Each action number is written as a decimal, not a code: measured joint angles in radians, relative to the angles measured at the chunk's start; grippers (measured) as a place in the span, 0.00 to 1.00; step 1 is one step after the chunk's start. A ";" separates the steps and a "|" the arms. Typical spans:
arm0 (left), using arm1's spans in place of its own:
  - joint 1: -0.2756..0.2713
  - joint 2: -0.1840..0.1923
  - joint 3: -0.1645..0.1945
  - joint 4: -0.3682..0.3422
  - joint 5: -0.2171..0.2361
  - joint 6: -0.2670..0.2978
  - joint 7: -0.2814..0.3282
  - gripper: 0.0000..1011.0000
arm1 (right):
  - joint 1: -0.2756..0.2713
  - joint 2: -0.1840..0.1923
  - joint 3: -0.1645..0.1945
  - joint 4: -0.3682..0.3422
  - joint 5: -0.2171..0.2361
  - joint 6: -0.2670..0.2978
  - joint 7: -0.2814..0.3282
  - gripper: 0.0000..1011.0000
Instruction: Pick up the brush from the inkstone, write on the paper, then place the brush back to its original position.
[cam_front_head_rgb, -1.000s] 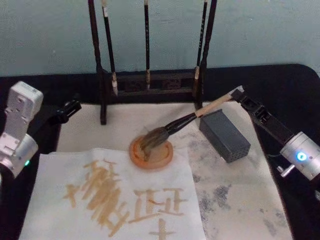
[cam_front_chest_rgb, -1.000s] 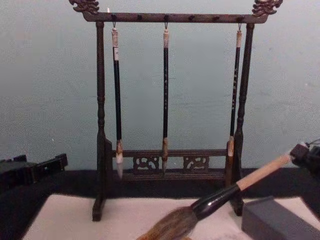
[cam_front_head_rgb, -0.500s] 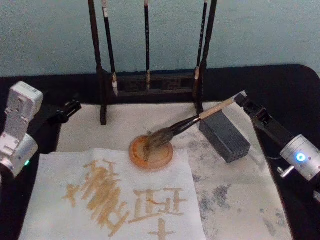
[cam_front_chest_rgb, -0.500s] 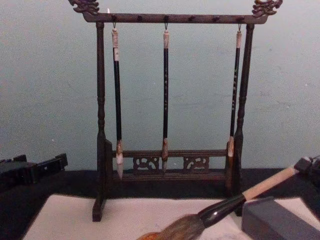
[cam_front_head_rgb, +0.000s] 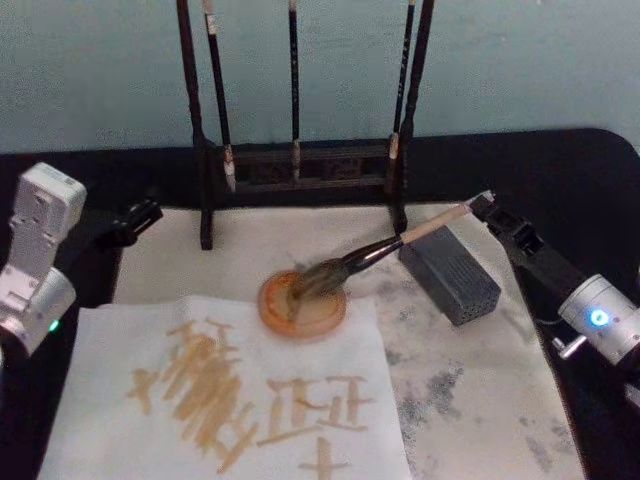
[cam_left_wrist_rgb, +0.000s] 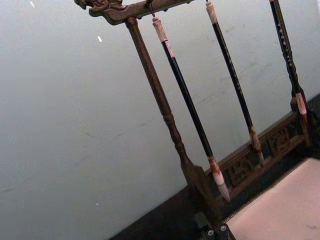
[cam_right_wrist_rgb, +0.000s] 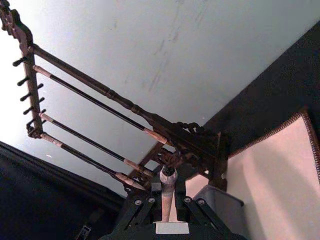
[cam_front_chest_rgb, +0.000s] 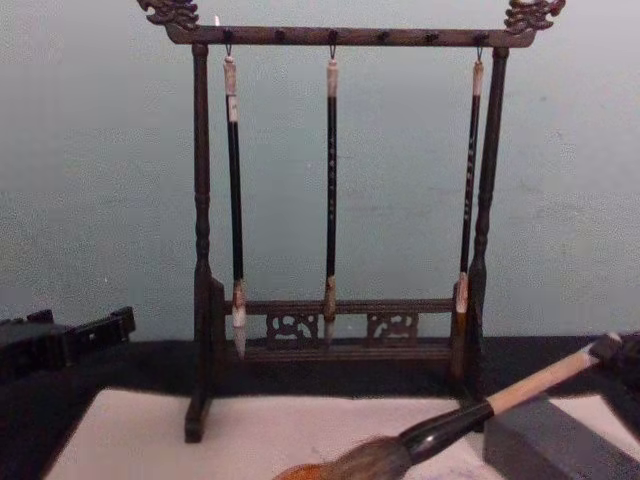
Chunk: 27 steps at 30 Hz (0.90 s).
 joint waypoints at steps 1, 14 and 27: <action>0.000 0.000 0.000 0.000 0.000 0.000 0.000 0.99 | 0.000 -0.001 0.000 0.002 0.001 0.002 -0.001 0.15; 0.000 0.000 0.000 0.000 0.000 0.000 0.000 0.99 | 0.000 -0.007 0.003 0.013 0.017 0.022 -0.014 0.15; 0.000 0.000 0.000 0.000 0.000 0.000 0.000 0.99 | -0.001 -0.005 0.001 0.014 0.025 0.027 -0.029 0.15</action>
